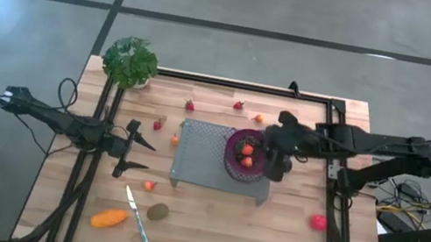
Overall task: Pick & Place Fruit
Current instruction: Put the blackberry in the purple strainer bowl on the shelf, then put the pear in the purple strainer bowl on the shelf
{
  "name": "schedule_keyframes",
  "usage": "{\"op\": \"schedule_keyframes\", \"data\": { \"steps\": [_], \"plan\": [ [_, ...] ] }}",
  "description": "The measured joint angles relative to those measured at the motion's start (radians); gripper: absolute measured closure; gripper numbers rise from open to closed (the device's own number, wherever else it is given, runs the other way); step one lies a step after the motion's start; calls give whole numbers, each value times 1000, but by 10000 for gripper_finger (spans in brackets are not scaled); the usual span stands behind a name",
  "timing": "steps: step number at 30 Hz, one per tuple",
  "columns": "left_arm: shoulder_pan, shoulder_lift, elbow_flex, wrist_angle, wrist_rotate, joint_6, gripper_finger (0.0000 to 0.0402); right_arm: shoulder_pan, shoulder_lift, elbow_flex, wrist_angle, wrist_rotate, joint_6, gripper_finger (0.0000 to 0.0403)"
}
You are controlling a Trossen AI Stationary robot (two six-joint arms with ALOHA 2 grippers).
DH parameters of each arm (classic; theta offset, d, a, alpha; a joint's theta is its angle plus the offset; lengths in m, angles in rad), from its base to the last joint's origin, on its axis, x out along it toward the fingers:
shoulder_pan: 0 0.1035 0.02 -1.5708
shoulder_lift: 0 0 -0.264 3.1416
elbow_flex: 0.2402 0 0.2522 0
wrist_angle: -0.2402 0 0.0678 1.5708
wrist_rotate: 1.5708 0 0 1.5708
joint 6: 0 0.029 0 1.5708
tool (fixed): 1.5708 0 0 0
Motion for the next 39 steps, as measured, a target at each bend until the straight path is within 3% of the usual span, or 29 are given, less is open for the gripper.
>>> {"op": "schedule_keyframes", "data": {
  "steps": [5,20,33,39],
  "plan": [
    [0,0,0,0,0,0,110,-59,30,-24,0,-47,-5,304],
    [0,0,0,0,0,0,110,-69,153,-33,-75,-51,-17,302],
    [0,0,0,0,0,0,110,-69,155,-33,-71,-50,-11,215],
    [0,0,0,0,0,0,110,-69,151,-1,-66,-47,-48,193]
  ]
}}
